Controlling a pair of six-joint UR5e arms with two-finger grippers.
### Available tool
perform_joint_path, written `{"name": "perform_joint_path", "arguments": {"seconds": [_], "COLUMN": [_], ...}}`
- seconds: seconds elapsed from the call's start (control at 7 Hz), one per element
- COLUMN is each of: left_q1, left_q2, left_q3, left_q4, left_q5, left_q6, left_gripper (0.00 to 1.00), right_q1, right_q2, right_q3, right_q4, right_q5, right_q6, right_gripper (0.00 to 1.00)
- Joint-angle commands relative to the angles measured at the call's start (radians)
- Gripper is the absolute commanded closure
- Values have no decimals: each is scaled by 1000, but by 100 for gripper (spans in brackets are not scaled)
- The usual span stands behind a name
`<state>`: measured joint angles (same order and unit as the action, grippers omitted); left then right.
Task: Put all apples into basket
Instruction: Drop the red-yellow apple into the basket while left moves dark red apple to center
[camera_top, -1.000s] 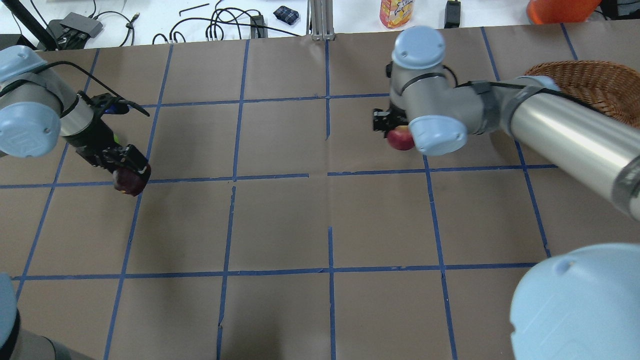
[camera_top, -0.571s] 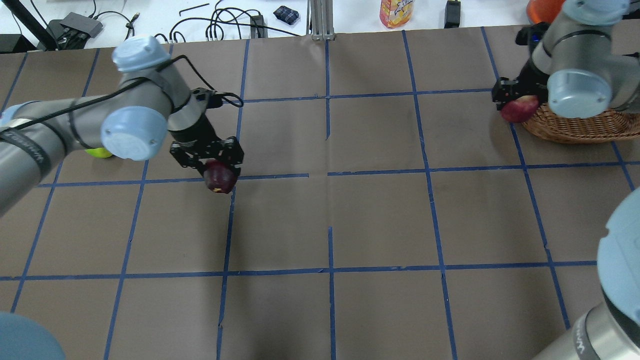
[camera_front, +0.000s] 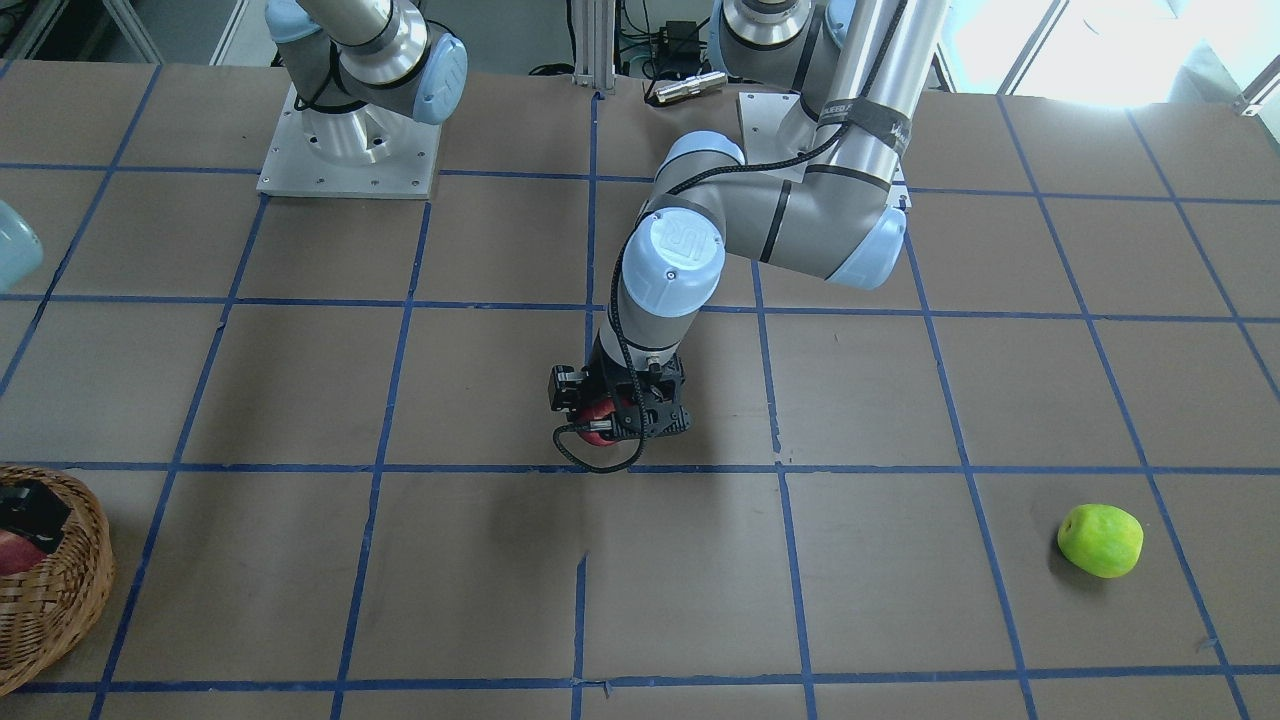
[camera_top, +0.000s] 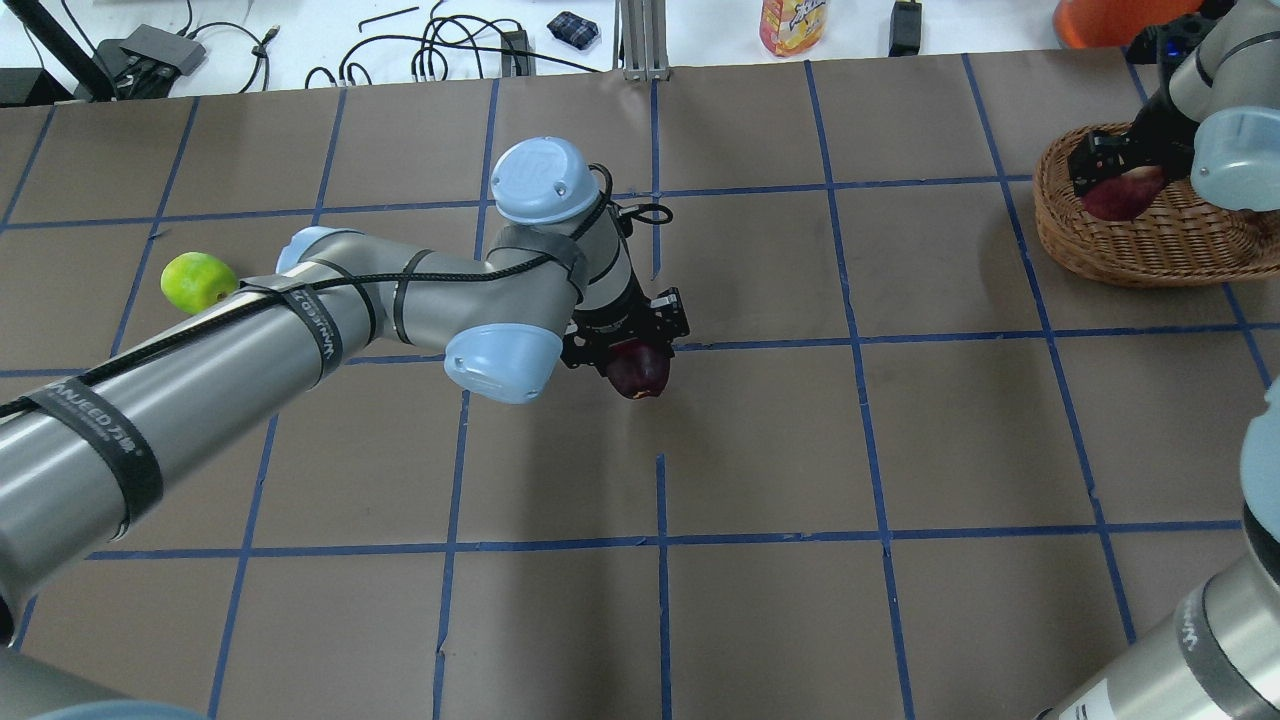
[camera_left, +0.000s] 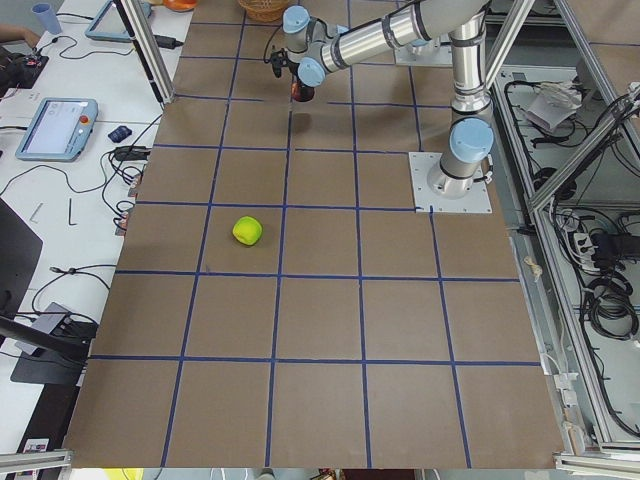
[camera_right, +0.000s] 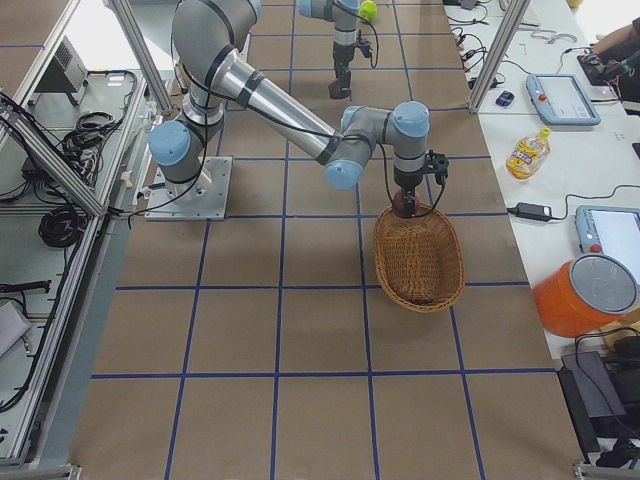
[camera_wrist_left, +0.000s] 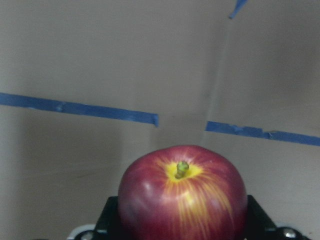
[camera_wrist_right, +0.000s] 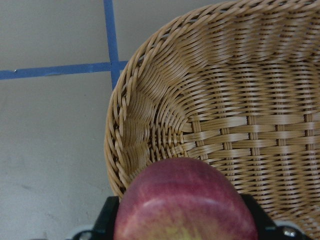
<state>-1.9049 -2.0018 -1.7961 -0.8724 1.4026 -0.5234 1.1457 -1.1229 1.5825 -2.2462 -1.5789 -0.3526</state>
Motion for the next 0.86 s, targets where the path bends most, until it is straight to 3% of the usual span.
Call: {"name": "perform_joint_path", "arguments": {"seconds": [0.0,0.14,0.29,0.43,0.57,0.71], "left_q1": [-39,-13,63,145,249,399], "left_q2": [-26,-9,21,76,124,145], "left_q3": [-5,1,1,-8,-22,-2], "left_q4": [118,109,48,-36,-89,-173], "left_q5": [36,35,32,38,41,38], "left_q6": [-122,-98,60,159,365,583], "left_gripper": [0,0,0,0,0,0], "right_q1": [-3,-6,-6,21,133,273], "right_q2": [2,-1,-8,-27,-70,-77], "right_q3": [-16,-19,-21,-16,-15,-12], "right_q4": [-6,-4,13,102,214,220], "right_q5": [-4,-6,2,8,46,46], "right_q6": [-8,-8,1,13,15,59], "right_gripper": [0,0,0,0,0,0]}}
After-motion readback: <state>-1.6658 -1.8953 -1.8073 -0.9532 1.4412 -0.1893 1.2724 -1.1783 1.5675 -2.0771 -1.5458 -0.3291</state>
